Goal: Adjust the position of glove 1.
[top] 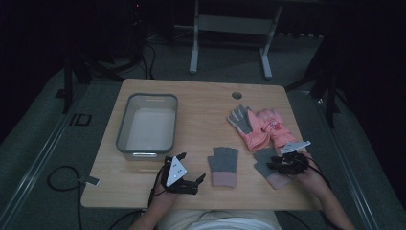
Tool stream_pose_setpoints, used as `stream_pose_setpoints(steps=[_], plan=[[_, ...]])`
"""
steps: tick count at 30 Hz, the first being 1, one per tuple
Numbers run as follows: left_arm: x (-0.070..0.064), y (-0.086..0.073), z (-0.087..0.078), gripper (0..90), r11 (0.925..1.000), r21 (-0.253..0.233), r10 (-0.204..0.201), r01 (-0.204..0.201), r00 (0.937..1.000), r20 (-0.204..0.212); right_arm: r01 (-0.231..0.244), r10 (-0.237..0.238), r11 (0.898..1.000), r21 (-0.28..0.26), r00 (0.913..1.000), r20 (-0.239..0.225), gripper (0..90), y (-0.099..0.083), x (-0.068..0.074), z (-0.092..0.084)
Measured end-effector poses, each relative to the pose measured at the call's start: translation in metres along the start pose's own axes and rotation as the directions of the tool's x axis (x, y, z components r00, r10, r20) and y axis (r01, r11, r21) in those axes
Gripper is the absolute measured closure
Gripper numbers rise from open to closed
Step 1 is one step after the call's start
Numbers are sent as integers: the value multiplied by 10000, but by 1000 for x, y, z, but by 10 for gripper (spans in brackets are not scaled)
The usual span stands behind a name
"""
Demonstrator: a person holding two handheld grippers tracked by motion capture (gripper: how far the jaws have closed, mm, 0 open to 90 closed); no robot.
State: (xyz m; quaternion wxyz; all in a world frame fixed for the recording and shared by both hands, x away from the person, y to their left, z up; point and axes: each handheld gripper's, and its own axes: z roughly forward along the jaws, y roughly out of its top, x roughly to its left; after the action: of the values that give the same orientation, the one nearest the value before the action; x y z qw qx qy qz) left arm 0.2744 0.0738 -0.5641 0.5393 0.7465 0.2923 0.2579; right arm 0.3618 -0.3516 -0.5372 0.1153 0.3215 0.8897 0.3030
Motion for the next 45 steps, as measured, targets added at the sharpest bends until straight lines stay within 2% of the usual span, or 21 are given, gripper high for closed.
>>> stream_pose_setpoints(steps=[4,7,10,11,12,15,16,18,20,21,23,25,27,29,31,34,36,38,39,41,45], plan=[[0,0,0,5,10000,7,-31,30,10000,10,-16,16,9999,-155,10000,21,666,-2,0,1],[0,0,0,5,10000,10,-32,32,10000,-5,-39,42,9998,-185,9998,170,732,-3,2,1],[0,0,0,5,10000,13,-32,33,10000,-18,-183,188,9998,-95,9982,576,775,0,8,2],[0,0,0,5,10000,13,-32,33,10000,-18,-183,188,9998,-95,9982,576,775,0,8,2],[0,0,0,5,10000,9,-41,41,10000,-9,-155,160,9999,-65,9957,913,806,0,13,2],[1,0,0,5,10000,-20,-72,72,10000,-2,-398,409,9991,-111,9909,1280,848,2,20,0],[1,0,0,5,10000,-29,-69,69,10000,-2,-346,381,9991,-251,9877,1519,851,3,24,-3],[1,0,0,5,10000,-29,-76,76,10000,-11,-352,449,9975,-611,9850,1667,852,9,34,-11],[1,0,0,5,10000,-18,-90,90,10000,-22,-557,767,9916,-1164,9799,1843,852,18,47,-23],[1,0,0,5,10000,-18,-90,90,10000,-22,-557,767,9916,-1164,9799,1843,852,18,47,-23],[1,0,0,5,10000,-17,-75,75,10000,-45,-774,1127,9802,-1823,9749,1919,852,35,64,-38],[0,0,0,4,10000,-18,-61,61,10000,-63,-511,983,9782,-2012,9677,2321,852,50,77,-46],[0,0,0,5,10000,-21,-61,61,10000,-70,-761,1279,9687,-2362,9687,2127,852,64,87,-50],[0,0,0,5,9999,-47,-92,91,9999,-81,-1229,1809,9549,-2704,9627,2012,852,77,95,-51],[1,0,0,5,10000,-34,-90,90,9999,-68,-1538,2124,9461,-2849,9590,1875,852,89,103,-47],[1,0,-1,5,9999,-97,-110,109,9999,-109,-1717,2189,9508,-2578,9613,1671,852,103,113,-34],[1,0,-1,5,9999,-86,-140,139,9999,-99,-2173,2556,9426,-2536,9581,1293,852,109,118,-25],[2,0,-1,5,9998,-94,-156,155,9998,-102,-2422,2802,9377,-2492,9511,1301,852,116,126,-14],[2,0,-1,4,9998,-102,-175,174,9998,-93,-2608,2987,9316,-2532,9462,1243,852,117,129,-8],[2,-1,-1,4,9997,-134,-202,201,9998,-84,-2737,3109,9318,-2386,9408,1349,852,119,135,2],[2,-1,-1,5,9996,-135,-236,235,9997,-66,-3386,3707,9139,-2238,9209,1205,852,115,139,19]])
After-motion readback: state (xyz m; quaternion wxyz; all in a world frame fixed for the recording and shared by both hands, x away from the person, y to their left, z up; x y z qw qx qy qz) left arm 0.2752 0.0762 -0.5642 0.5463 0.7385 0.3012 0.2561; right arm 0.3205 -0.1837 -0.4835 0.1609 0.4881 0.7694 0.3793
